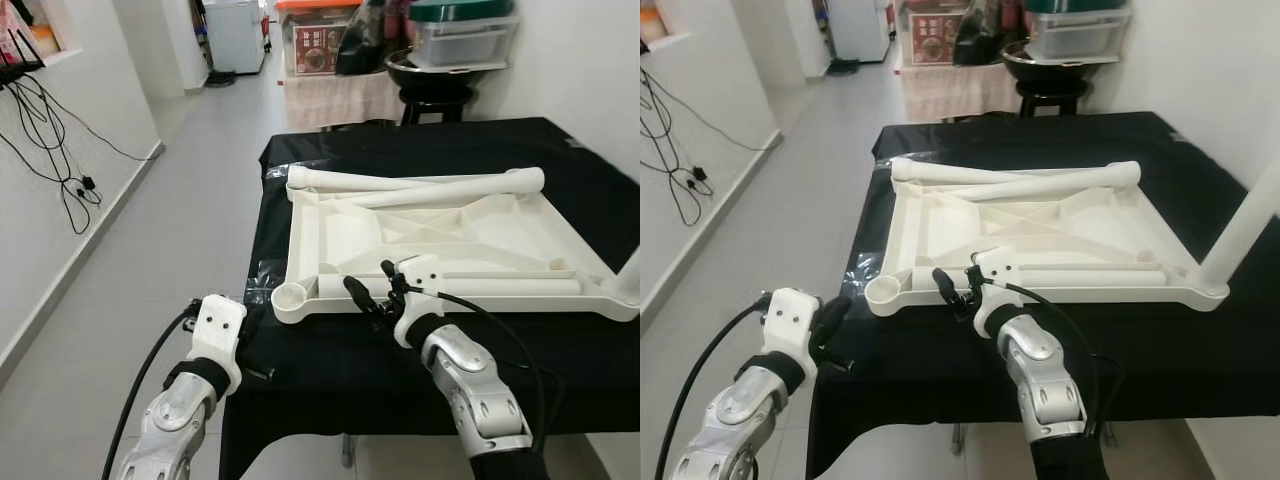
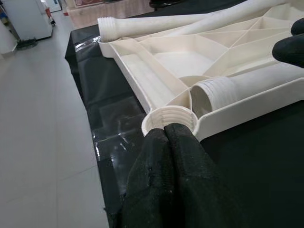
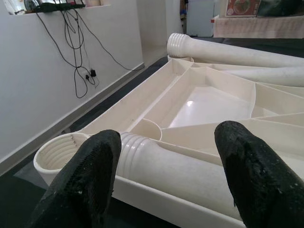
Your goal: Building children table
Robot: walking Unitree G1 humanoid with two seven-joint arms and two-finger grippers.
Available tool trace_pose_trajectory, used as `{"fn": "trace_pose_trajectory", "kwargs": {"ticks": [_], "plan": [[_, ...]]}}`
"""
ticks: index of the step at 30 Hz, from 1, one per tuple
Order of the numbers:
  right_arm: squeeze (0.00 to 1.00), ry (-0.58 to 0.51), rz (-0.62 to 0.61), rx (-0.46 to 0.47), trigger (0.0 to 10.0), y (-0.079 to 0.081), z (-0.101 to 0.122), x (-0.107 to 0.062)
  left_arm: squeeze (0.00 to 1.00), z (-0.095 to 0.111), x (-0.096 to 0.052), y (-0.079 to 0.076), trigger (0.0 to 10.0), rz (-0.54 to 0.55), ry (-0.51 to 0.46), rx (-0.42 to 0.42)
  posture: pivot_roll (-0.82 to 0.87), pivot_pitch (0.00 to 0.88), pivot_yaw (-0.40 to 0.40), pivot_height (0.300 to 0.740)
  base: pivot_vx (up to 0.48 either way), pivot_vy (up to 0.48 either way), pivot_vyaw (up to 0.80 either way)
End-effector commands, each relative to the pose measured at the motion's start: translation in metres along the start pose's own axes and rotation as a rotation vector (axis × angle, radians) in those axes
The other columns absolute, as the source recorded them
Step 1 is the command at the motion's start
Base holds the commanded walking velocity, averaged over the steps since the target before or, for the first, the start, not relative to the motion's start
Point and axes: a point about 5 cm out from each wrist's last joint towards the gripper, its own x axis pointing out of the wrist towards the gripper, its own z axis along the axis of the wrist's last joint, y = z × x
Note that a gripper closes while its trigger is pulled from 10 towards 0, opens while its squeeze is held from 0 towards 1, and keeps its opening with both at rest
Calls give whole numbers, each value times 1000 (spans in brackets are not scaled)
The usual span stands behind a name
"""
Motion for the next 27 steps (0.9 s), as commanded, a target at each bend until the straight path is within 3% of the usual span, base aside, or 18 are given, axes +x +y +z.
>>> {"fn": "trace_pose_trajectory", "kwargs": {"ticks": [1, 6, 27], "plan": [[0, -21, -1, 22, 10000, 1, 1, 2, 0, -3, 0, 1, 10000, -4, 4, -19, -62, 0, 42, 740, 0, 0, -781], [0, -21, 5, 27, 10000, 2, 0, 3, 0, -4, 0, 2, 10000, -15, 2, -32, -61, 0, 43, 740, 109, 0, -156], [0, -47, 25, 100, 10000, 4, 1, 4, 0, -3, -1, 3, 10000, -44, -8, -9, -43, 2, 50, 740, 345, 0, -38]]}}
